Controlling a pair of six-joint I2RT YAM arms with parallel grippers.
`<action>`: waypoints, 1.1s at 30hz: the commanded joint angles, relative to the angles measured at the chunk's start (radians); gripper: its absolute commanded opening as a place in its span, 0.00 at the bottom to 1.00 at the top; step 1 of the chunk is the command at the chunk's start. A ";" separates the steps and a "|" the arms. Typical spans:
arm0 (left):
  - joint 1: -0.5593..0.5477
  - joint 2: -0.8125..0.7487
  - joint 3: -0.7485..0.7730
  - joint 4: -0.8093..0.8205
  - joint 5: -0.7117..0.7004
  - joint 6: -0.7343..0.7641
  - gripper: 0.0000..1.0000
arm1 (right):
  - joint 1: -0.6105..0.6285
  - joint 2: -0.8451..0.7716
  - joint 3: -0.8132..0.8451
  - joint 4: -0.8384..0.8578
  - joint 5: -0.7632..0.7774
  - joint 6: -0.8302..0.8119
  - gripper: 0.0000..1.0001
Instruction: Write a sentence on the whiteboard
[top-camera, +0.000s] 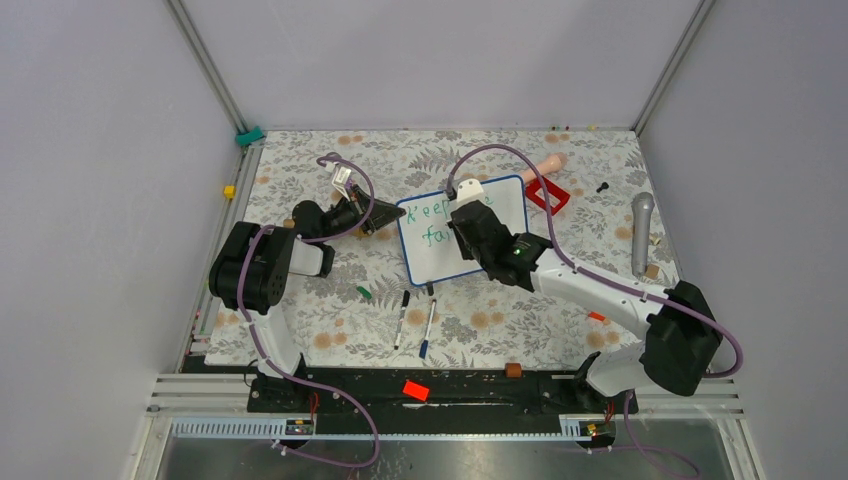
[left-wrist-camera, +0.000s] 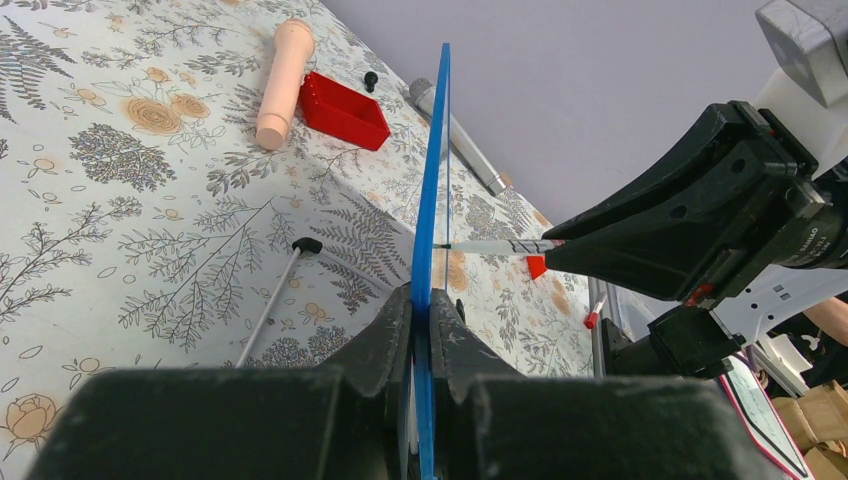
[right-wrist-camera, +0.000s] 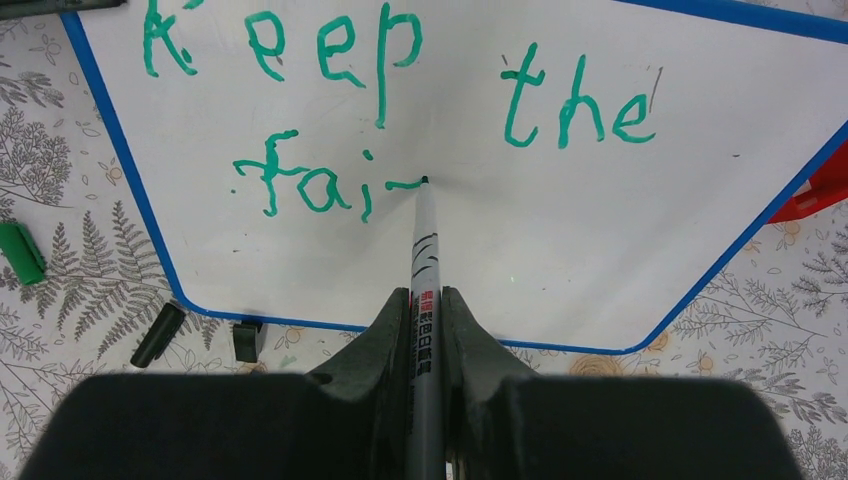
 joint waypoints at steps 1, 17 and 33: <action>-0.007 -0.002 0.013 0.047 0.043 0.046 0.00 | -0.015 -0.037 0.054 0.004 0.002 -0.006 0.00; -0.008 -0.004 0.012 0.048 0.044 0.046 0.00 | -0.020 0.003 0.087 0.004 -0.024 -0.006 0.00; -0.008 -0.004 0.013 0.048 0.044 0.046 0.00 | -0.026 0.020 0.056 0.004 -0.047 0.017 0.00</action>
